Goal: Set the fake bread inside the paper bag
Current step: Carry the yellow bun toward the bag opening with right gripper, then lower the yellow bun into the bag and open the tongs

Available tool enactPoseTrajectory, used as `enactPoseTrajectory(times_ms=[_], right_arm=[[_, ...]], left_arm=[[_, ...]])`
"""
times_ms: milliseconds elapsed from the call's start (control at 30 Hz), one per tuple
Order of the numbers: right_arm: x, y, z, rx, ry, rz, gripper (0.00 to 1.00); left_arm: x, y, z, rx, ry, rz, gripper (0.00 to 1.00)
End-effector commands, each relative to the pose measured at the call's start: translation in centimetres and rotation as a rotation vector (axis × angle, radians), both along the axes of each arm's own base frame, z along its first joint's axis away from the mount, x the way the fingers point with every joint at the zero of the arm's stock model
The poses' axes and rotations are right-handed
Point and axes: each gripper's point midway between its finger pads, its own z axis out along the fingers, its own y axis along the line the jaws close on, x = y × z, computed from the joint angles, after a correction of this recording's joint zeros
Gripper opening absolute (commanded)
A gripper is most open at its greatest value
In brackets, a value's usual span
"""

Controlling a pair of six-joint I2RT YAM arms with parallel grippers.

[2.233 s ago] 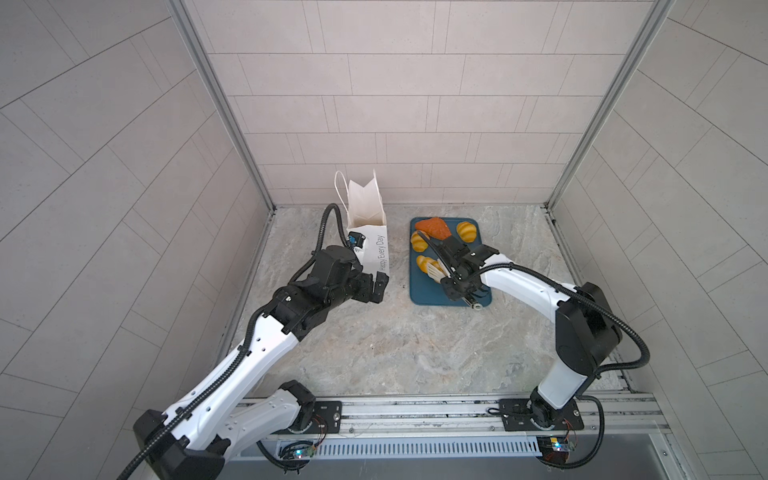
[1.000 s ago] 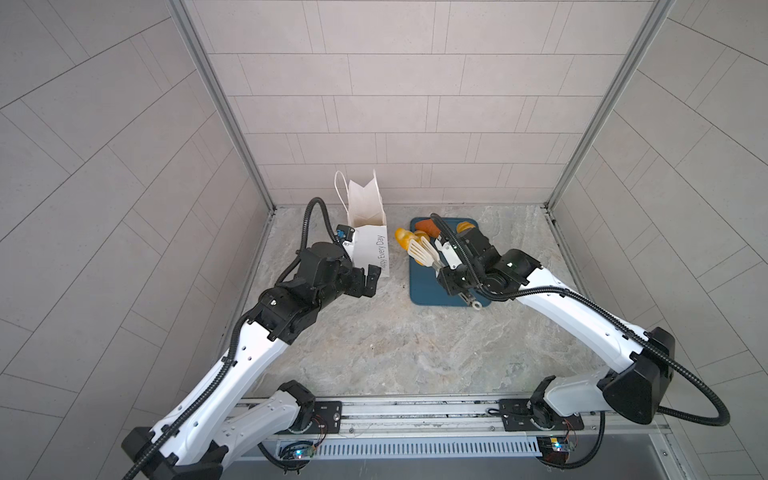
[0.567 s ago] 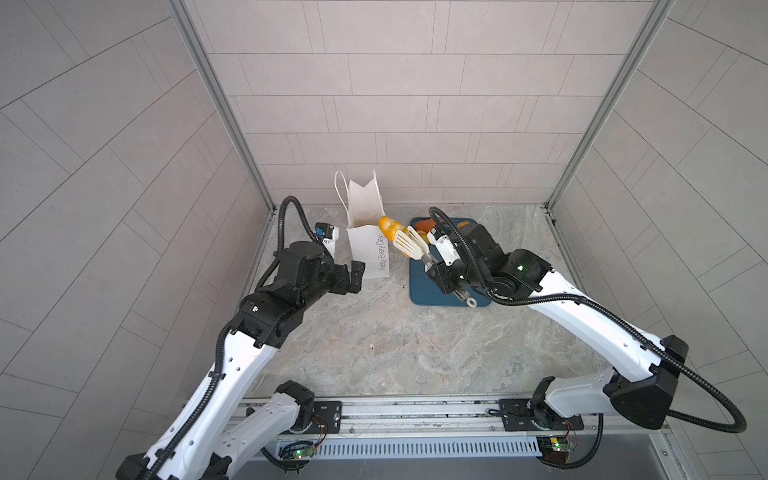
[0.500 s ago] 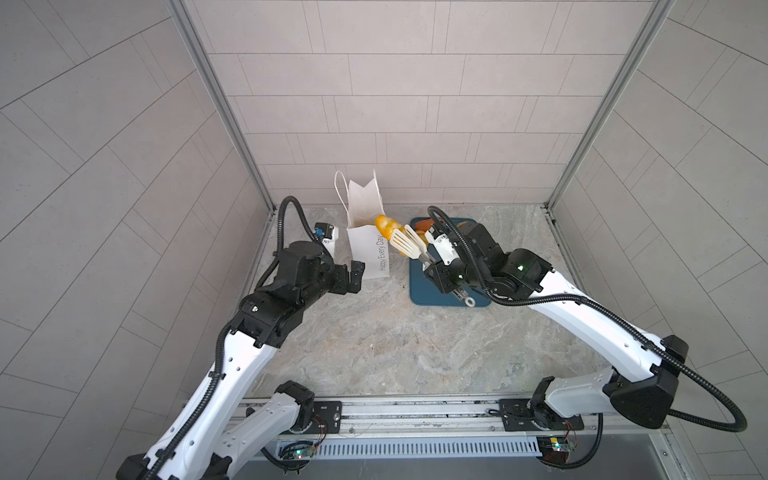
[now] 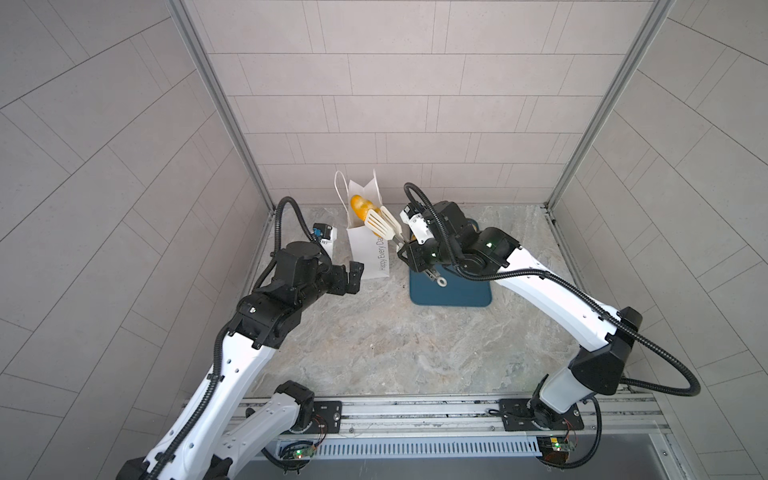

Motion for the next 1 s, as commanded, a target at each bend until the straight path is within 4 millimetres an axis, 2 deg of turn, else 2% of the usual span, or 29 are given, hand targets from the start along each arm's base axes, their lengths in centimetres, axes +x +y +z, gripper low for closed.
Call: enactPoseTrajectory(times_ms=[0, 167, 400, 667, 967], right_arm=[[1.0, 0.8, 1.9, 0.048, -0.026, -0.019, 0.35], [2.8, 1.3, 1.8, 0.049, -0.020, -0.056, 0.35], [4.7, 1.9, 1.6, 0.045, -0.017, -0.075, 0.36], [6.7, 2.1, 0.4, 0.000, 0.002, -0.102, 0.37], [7.0, 2.5, 0.2, -0.025, 0.015, -0.086, 0.46]], left_arm=[[-0.3, -0.1, 0.5, -0.003, -0.015, -0.026, 1.00], [-0.2, 0.2, 1.0, -0.001, -0.035, -0.008, 1.00], [0.4, 0.6, 0.6, -0.001, -0.020, 0.008, 1.00], [0.6, 0.7, 0.5, 0.006, -0.014, 0.007, 1.00], [0.9, -0.1, 1.2, -0.034, -0.029, -0.019, 1.00]])
